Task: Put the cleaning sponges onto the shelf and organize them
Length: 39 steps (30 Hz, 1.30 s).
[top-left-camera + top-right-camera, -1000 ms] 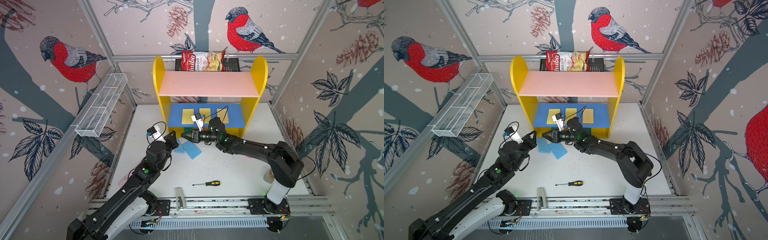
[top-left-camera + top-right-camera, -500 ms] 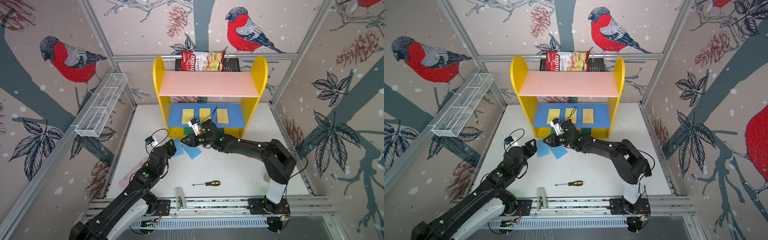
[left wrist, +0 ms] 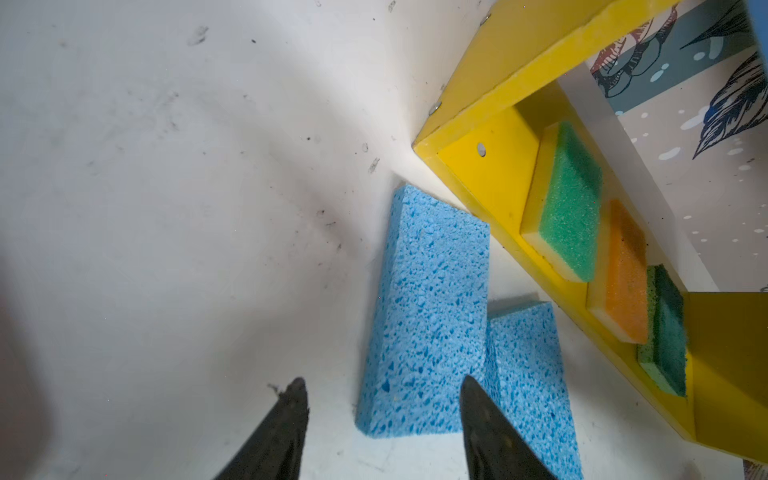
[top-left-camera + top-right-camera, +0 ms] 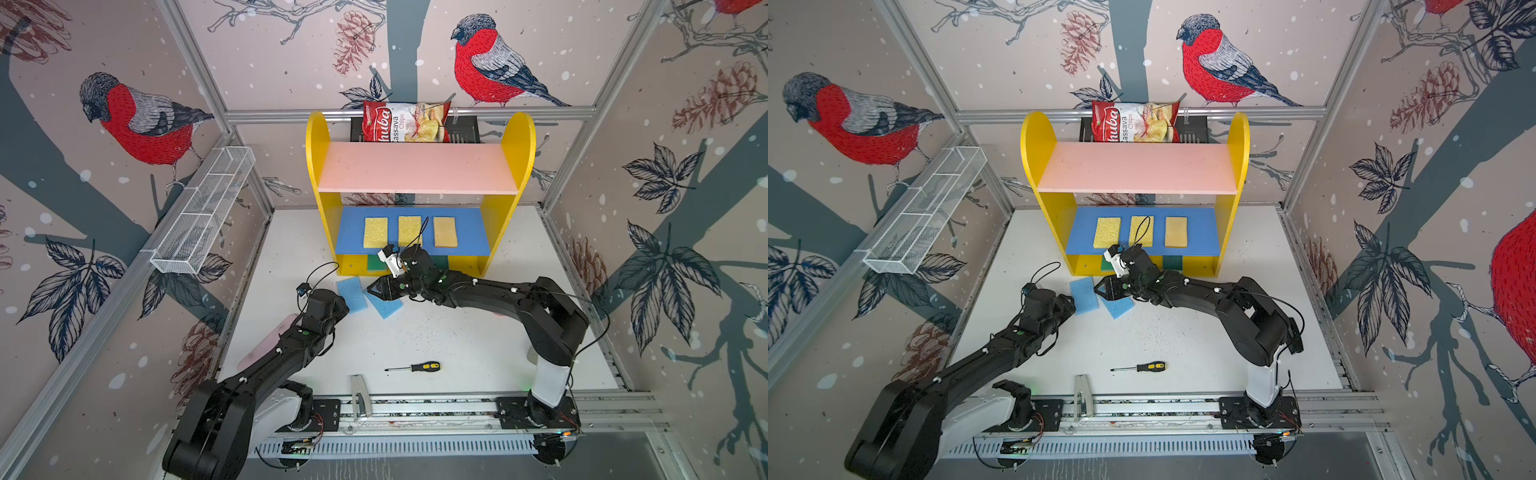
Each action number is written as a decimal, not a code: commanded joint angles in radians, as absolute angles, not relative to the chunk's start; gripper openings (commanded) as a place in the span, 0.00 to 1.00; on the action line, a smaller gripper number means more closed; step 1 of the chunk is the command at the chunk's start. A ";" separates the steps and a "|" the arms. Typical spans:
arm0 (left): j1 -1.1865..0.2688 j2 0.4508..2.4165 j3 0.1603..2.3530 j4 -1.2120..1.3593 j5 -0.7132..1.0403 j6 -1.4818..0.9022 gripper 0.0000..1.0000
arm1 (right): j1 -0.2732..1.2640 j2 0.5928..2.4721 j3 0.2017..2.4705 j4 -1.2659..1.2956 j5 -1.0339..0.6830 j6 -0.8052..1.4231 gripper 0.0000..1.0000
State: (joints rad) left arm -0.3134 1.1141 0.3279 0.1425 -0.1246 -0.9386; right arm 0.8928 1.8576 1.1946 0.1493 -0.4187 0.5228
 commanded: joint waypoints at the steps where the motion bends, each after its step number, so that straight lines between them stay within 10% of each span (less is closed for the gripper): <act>1: -0.299 1.188 0.355 0.253 -0.070 -0.898 0.47 | 0.887 1.853 1.187 0.160 -0.423 0.524 0.45; 20: -0.287 1.517 0.511 0.187 -0.016 -0.894 0.01 | 0.845 1.857 1.150 0.183 -0.430 0.548 0.47; 39: -0.287 1.106 0.451 0.001 0.004 -0.827 0.00 | 0.825 1.840 1.147 0.212 -0.463 0.578 0.59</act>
